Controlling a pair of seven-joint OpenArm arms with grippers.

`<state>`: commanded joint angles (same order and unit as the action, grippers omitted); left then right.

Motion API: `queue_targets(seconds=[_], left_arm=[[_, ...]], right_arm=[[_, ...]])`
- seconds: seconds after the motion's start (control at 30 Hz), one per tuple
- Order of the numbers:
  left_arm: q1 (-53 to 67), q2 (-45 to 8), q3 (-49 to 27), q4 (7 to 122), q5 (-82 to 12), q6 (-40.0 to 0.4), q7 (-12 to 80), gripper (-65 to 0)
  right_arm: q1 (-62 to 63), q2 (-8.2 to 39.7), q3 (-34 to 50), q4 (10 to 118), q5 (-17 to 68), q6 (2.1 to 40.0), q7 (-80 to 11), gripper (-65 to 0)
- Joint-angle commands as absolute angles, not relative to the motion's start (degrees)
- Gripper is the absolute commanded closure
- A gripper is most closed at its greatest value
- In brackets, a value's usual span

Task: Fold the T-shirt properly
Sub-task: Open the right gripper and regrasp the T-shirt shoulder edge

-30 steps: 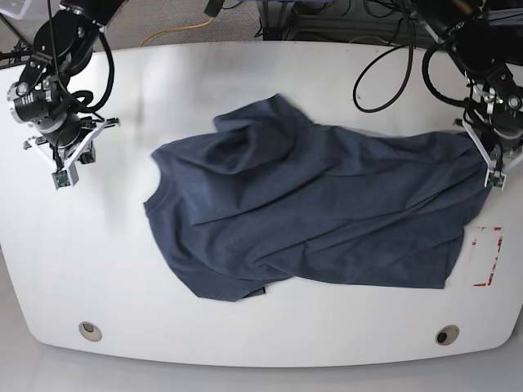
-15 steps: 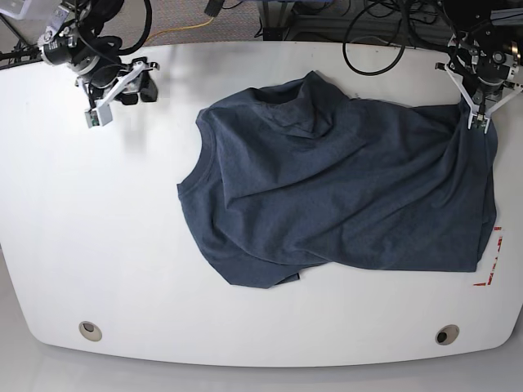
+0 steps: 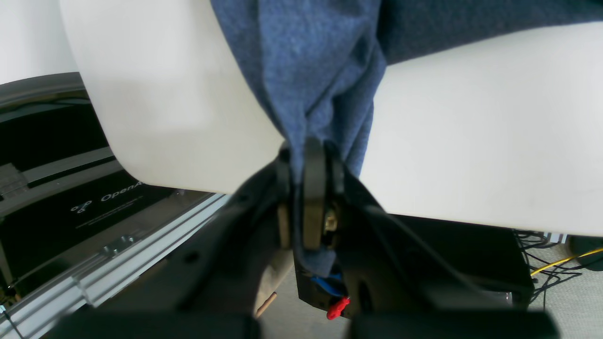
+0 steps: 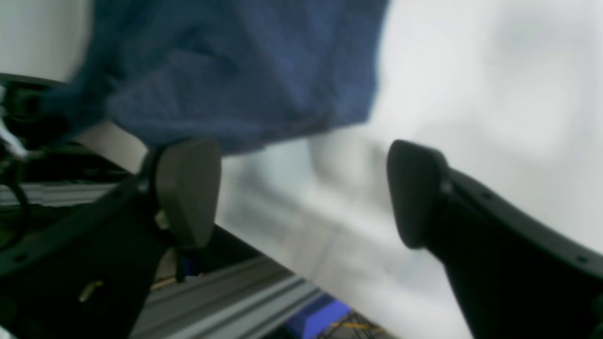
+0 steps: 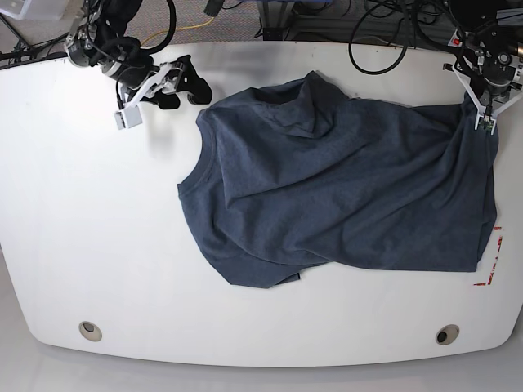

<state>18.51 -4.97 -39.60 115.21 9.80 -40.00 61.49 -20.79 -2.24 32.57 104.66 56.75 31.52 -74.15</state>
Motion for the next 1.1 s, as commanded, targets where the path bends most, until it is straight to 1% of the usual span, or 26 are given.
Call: queue_targets(seconds=[0.13, 0.23, 0.33, 0.53, 0.67, 0.83, 0.93, 1.03, 1.1], left_arm=[[18.5, -5.0, -39.6, 115.2, 9.8, -40.0, 61.4, 0.0], [18.5, -5.0, -39.6, 115.2, 9.8, -40.0, 61.4, 0.0], [18.5, -5.0, -39.6, 115.2, 9.9, -40.0, 61.4, 0.0], [18.5, -5.1, -39.5, 115.2, 9.9, -40.0, 61.4, 0.0], [18.4, -6.1, -39.3, 115.2, 9.8, -40.0, 61.4, 0.0], [18.2, -6.1, -39.3, 115.1, 9.9, -40.0, 61.4, 0.0], [18.2, -6.1, -39.3, 115.1, 9.9, -40.0, 61.4, 0.0], [18.2, -6.2, -39.3, 115.1, 9.9, -40.0, 61.4, 0.0], [18.2, -6.2, -39.3, 115.1, 9.9, -40.0, 61.4, 0.0]], right_arm=[[-20.6, -3.9, 31.7, 101.7, 56.7, 29.8, -74.0, -51.8], [-19.5, -5.1, 30.4, 101.6, 56.7, 27.6, -73.8, -51.8], [-19.3, -6.7, 30.1, 101.4, 56.5, 26.6, -73.8, -51.8], [-17.5, -7.8, 30.5, 101.1, 56.5, 26.6, -73.7, -51.8], [-17.0, -7.7, 30.8, 101.1, 56.3, 26.5, -73.7, -51.8], [-16.0, -7.5, 32.6, 98.2, 56.8, 26.9, -73.7, -51.8], [-15.5, -7.5, 35.8, 97.6, 58.5, 26.9, -74.1, -51.8], [-15.6, -7.3, 36.2, 97.8, 59.8, 26.9, -74.2, -52.2], [-15.4, -6.3, 36.3, 97.8, 60.4, 26.9, -74.2, -52.2]])
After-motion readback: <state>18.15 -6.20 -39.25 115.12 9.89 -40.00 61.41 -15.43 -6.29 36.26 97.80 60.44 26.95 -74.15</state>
